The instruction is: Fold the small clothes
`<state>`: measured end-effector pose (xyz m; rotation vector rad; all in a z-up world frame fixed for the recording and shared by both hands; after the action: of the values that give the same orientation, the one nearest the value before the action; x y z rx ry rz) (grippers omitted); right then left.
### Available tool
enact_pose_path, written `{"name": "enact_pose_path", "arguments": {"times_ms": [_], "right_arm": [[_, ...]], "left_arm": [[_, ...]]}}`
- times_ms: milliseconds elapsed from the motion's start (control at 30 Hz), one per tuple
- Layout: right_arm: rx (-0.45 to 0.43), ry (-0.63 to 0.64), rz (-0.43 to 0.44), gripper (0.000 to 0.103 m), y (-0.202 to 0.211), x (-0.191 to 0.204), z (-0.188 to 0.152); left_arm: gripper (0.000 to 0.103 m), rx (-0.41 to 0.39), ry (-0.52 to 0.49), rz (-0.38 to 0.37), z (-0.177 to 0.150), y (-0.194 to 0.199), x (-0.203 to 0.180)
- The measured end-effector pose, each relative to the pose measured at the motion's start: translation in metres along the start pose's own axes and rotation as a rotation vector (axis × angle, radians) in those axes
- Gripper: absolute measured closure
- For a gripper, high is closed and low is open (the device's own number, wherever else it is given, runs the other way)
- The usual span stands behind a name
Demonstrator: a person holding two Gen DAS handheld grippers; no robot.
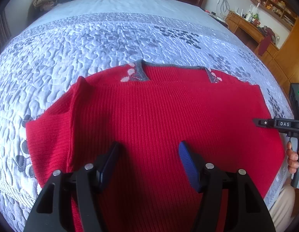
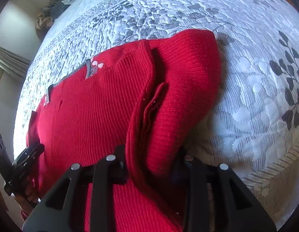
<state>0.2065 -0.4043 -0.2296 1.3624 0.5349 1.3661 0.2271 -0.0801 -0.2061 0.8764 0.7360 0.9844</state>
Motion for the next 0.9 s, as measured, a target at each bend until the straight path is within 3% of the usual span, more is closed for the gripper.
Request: {"name": "enact_pose_path", "arguments": {"times_ms": [167, 467, 600, 700, 900], "right_arm": [[0.017, -0.039, -0.034, 0.073, 0.0, 0.002, 0.002], [0.039, -0.007, -0.231, 0.08, 0.026, 0.041, 0.012], [0.022, 0.03, -0.267, 0.08, 0.042, 0.072, 0.013], [0.016, 0.08, -0.3, 0.08, 0.047, 0.097, 0.013], [0.014, 0.193, -0.352, 0.081, 0.046, 0.161, 0.002]], "left_arm": [[0.039, 0.002, -0.007, 0.004, 0.001, -0.002, 0.0], [0.036, 0.016, 0.007, -0.037, 0.003, 0.0, 0.003], [0.038, 0.024, 0.048, -0.108, 0.007, 0.01, 0.012], [0.042, 0.018, 0.078, -0.122, 0.012, 0.018, 0.026], [0.06, 0.019, 0.129, -0.136, 0.017, 0.03, 0.06]]}}
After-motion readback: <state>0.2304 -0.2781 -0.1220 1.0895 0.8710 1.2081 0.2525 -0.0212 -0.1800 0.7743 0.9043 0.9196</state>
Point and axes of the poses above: each gripper's, at about its wrist camera, not at the fingertips, and y roughly against the way its jaws point, x to its left, z to its top, the point moved 4 cm from there along -y, roughly the way its jaws point, and after that the axes turned 6 degrees about -y, right-handed, at the moved point
